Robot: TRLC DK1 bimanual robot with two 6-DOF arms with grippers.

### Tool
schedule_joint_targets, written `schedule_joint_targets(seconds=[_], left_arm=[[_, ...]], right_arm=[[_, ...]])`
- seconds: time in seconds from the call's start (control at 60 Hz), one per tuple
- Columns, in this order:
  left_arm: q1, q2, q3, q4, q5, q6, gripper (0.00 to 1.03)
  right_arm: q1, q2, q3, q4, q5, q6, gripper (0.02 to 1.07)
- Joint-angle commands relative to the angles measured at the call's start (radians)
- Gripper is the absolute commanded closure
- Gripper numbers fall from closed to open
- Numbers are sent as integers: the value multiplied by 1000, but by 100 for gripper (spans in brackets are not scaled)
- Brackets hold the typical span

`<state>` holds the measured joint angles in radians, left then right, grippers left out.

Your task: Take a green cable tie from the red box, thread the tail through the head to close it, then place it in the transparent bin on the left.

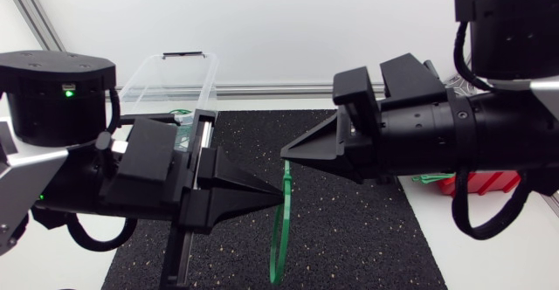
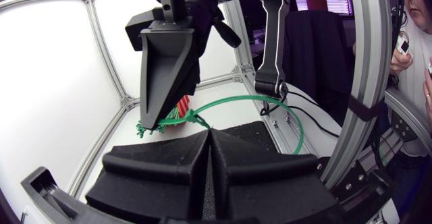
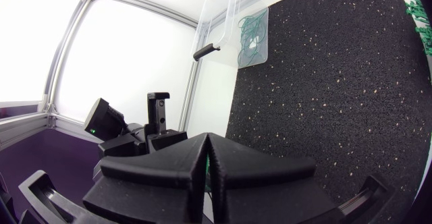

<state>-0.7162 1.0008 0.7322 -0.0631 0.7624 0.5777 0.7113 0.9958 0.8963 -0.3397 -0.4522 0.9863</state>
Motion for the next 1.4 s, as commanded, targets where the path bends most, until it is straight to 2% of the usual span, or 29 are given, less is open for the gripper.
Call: schedule_joint_targets(seconds=[0.0,0.167,0.2,0.25,0.267,0.3,0.383,0.433,0.517,0.617,0.7,0.817,0.917,1.233,1.383], left_arm=[[-40,-27,-36,-40,55,31,100],[-11,-1,-5,-30,26,31,100],[1,4,3,-29,26,31,100],[27,16,16,-24,26,31,100],[46,25,29,-24,25,30,100],[72,39,45,-24,25,30,100],[130,59,82,-27,23,31,100],[155,71,108,-38,15,31,100],[199,90,165,-58,-34,31,100],[231,145,253,-132,-83,37,100],[254,203,331,-187,-158,39,100],[287,246,398,-230,-236,40,100],[327,292,470,-296,-293,48,100],[466,421,679,-394,-503,71,100],[492,492,760,-405,-675,102,100]], right_arm=[[-46,23,1,44,44,-17,101],[13,1,-5,36,44,-14,101],[27,-3,-2,34,53,-11,96],[37,-5,12,11,47,-15,65],[37,-5,18,-1,37,-24,50],[36,-5,26,-21,26,-44,40],[25,-14,24,-30,40,-67,38],[19,-14,26,-42,49,-86,33],[14,-2,30,-78,119,-146,32],[14,21,23,-84,198,-213,22],[14,43,23,-84,284,-262,21],[-27,61,21,-91,326,-330,18],[-50,61,9,-90,343,-367,18],[-61,17,-51,-58,408,-431,18],[-59,10,-57,-59,465,-449,18]])
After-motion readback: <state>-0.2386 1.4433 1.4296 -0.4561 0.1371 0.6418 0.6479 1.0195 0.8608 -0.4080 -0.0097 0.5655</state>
